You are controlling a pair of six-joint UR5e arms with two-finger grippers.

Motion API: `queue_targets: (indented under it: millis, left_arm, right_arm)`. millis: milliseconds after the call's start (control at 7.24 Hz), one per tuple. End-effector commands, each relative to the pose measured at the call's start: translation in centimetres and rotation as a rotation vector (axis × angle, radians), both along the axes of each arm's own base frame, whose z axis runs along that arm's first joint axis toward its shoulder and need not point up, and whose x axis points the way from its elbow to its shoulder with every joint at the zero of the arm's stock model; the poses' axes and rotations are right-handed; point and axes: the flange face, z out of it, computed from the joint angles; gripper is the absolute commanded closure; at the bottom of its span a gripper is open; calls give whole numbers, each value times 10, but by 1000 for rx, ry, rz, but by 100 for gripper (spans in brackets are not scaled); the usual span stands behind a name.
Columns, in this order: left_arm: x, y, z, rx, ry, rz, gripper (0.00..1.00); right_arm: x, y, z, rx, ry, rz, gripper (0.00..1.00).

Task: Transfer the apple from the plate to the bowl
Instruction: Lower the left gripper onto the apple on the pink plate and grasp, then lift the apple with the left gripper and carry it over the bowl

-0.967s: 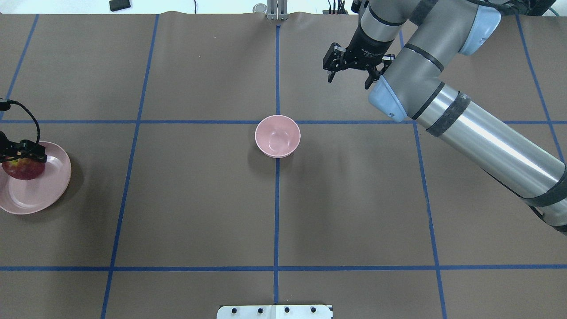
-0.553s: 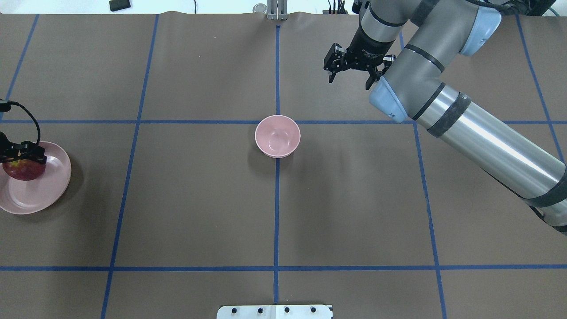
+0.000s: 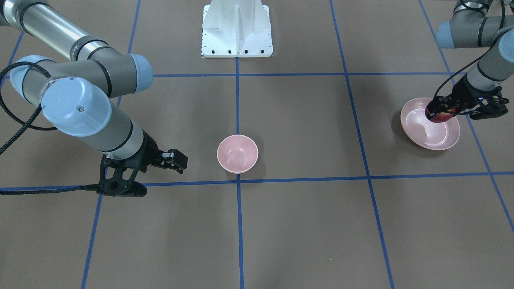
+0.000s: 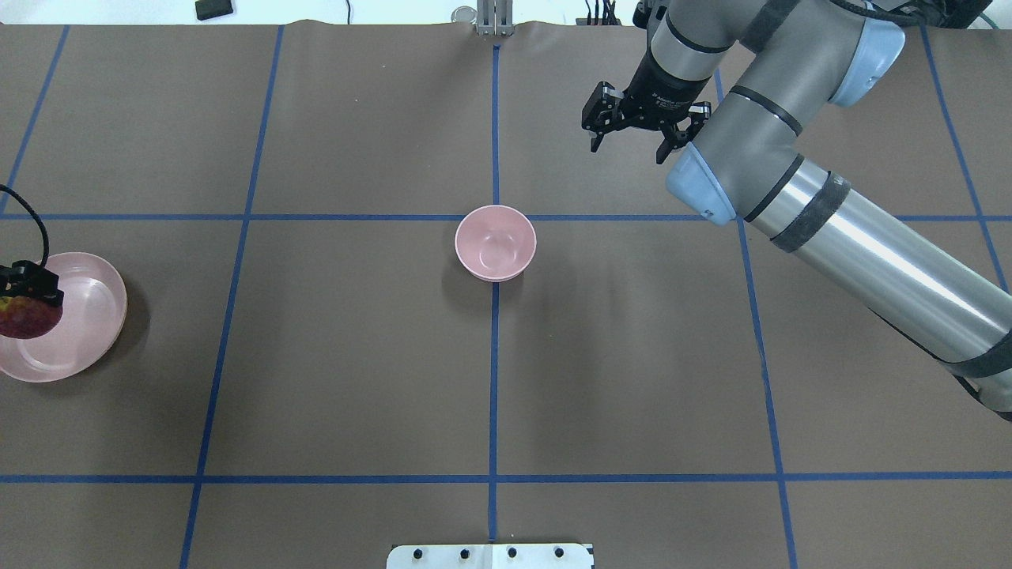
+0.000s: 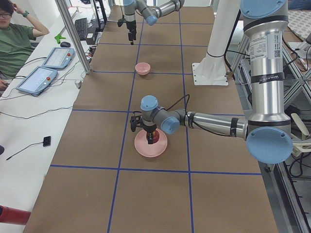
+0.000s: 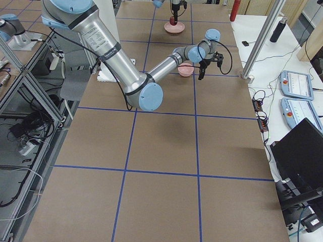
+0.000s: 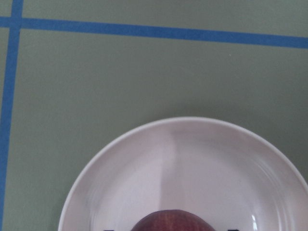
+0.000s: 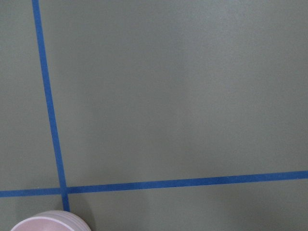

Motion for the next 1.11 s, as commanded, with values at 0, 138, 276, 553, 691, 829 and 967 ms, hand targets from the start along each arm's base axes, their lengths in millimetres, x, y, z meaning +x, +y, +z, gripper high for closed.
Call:
queue_targets:
  millis: [0, 138, 276, 553, 691, 829, 967]
  left_arm:
    - [21, -33, -124, -28, -8, -3, 100]
    - [44, -61, -182, -57, -10, -25, 100]
    - [82, -77, -233, -84, 14, -51, 100]
    - [179, -100, -333, -177, 88, -122, 100]
    - [213, -101, -367, -188, 108, -115, 100]
    - [241, -117, -400, -160, 137, -166, 100]
    - [281, -124, -416, -145, 156, -198, 100]
  right_arm:
    - [7, 6, 9, -2, -1, -1, 0]
    - [11, 8, 16, -4, 2, 1, 0]
    - [14, 8, 17, 1, 2, 5, 0]
    - [48, 24, 45, 48, 10, -3, 0]
    - [66, 19, 57, 56, 17, 3, 0]
    - [82, 13, 73, 72, 30, -3, 0]
    - [97, 10, 88, 86, 42, -8, 0]
